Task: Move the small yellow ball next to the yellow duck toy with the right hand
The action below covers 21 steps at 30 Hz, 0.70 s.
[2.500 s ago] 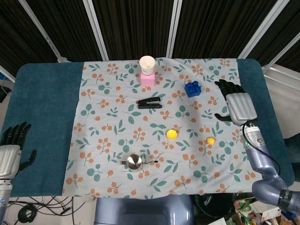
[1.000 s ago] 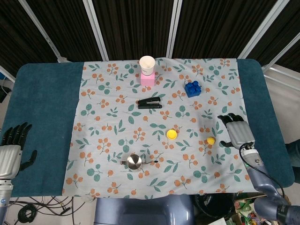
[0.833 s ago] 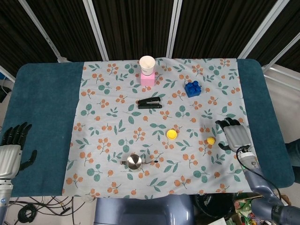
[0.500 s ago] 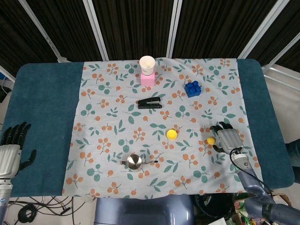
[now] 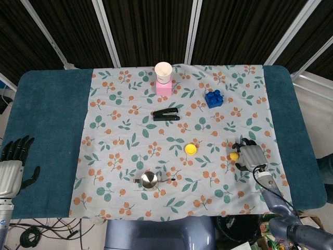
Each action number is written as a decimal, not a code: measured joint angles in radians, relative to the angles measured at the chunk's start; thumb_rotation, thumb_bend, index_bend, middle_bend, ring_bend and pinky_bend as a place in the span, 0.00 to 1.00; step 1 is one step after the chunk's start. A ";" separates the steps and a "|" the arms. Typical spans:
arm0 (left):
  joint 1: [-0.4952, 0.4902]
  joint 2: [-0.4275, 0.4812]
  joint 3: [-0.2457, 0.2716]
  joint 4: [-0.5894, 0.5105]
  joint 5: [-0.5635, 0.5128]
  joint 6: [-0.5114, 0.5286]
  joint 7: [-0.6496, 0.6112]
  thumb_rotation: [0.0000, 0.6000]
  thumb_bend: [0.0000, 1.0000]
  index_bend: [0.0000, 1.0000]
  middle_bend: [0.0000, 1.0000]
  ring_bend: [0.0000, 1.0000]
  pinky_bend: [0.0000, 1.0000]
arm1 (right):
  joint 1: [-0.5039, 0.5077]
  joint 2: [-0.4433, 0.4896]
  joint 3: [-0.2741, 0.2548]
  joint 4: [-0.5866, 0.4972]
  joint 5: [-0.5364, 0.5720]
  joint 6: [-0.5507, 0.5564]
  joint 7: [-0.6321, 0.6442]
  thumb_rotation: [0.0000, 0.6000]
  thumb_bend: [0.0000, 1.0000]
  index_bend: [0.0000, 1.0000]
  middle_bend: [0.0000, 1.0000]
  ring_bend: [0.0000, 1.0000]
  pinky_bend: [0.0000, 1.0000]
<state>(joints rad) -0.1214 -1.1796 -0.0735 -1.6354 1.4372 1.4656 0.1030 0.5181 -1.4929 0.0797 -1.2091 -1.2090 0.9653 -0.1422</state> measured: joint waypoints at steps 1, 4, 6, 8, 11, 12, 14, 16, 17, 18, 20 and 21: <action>0.000 0.000 0.000 0.000 0.000 0.000 0.000 1.00 0.41 0.00 0.02 0.00 0.00 | 0.000 -0.002 0.000 0.003 -0.002 -0.001 0.001 1.00 0.21 0.34 0.40 0.14 0.16; 0.000 0.000 0.000 0.000 -0.001 0.000 0.001 1.00 0.41 0.00 0.02 0.00 0.00 | 0.001 -0.007 0.001 0.012 -0.007 -0.003 0.004 1.00 0.22 0.36 0.41 0.14 0.16; 0.000 0.000 0.000 0.000 -0.002 -0.001 0.002 1.00 0.41 0.00 0.02 0.00 0.00 | 0.001 -0.010 0.001 0.017 -0.010 -0.006 0.005 1.00 0.23 0.36 0.42 0.15 0.16; 0.000 0.000 0.000 0.000 -0.003 -0.002 0.002 1.00 0.41 0.00 0.02 0.00 0.00 | 0.001 -0.012 0.000 0.022 -0.011 -0.009 0.006 1.00 0.23 0.37 0.43 0.16 0.16; 0.000 0.000 -0.001 -0.001 -0.003 -0.002 0.002 1.00 0.41 0.00 0.02 0.00 0.00 | 0.001 -0.016 0.001 0.029 -0.017 -0.010 0.008 1.00 0.26 0.41 0.45 0.17 0.16; 0.000 0.000 -0.001 -0.001 -0.003 -0.002 0.002 1.00 0.41 0.00 0.02 0.00 0.00 | 0.001 -0.018 0.001 0.031 -0.020 -0.008 0.010 1.00 0.28 0.43 0.45 0.18 0.16; -0.001 0.000 -0.001 -0.001 -0.004 -0.002 0.002 1.00 0.41 0.00 0.02 0.00 0.00 | 0.001 -0.021 0.001 0.034 -0.026 -0.006 0.012 1.00 0.31 0.45 0.46 0.18 0.16; 0.000 0.000 -0.001 -0.001 -0.004 -0.002 0.003 1.00 0.41 0.00 0.02 0.00 0.00 | 0.002 -0.024 0.000 0.039 -0.032 -0.006 0.009 1.00 0.33 0.46 0.46 0.19 0.16; 0.000 0.000 -0.001 -0.001 -0.005 -0.002 0.003 1.00 0.41 0.00 0.02 0.00 0.00 | 0.002 -0.025 -0.001 0.041 -0.035 -0.006 0.006 1.00 0.34 0.46 0.47 0.19 0.16; 0.000 0.001 -0.001 -0.001 -0.005 -0.003 0.003 1.00 0.41 0.00 0.02 0.00 0.00 | 0.003 -0.027 -0.002 0.043 -0.038 -0.007 0.002 1.00 0.35 0.47 0.47 0.19 0.16; 0.000 0.001 -0.001 -0.002 -0.006 -0.003 0.003 1.00 0.41 0.00 0.02 0.00 0.00 | 0.004 -0.028 -0.003 0.042 -0.040 -0.008 0.000 1.00 0.35 0.47 0.47 0.19 0.16; 0.000 0.001 -0.001 -0.003 -0.006 -0.003 0.004 1.00 0.41 0.00 0.02 0.00 0.00 | 0.005 -0.027 -0.002 0.040 -0.041 -0.009 -0.001 1.00 0.35 0.48 0.47 0.19 0.16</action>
<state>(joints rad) -0.1217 -1.1785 -0.0742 -1.6381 1.4312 1.4625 0.1067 0.5230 -1.5204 0.0780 -1.1692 -1.2499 0.9565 -0.1432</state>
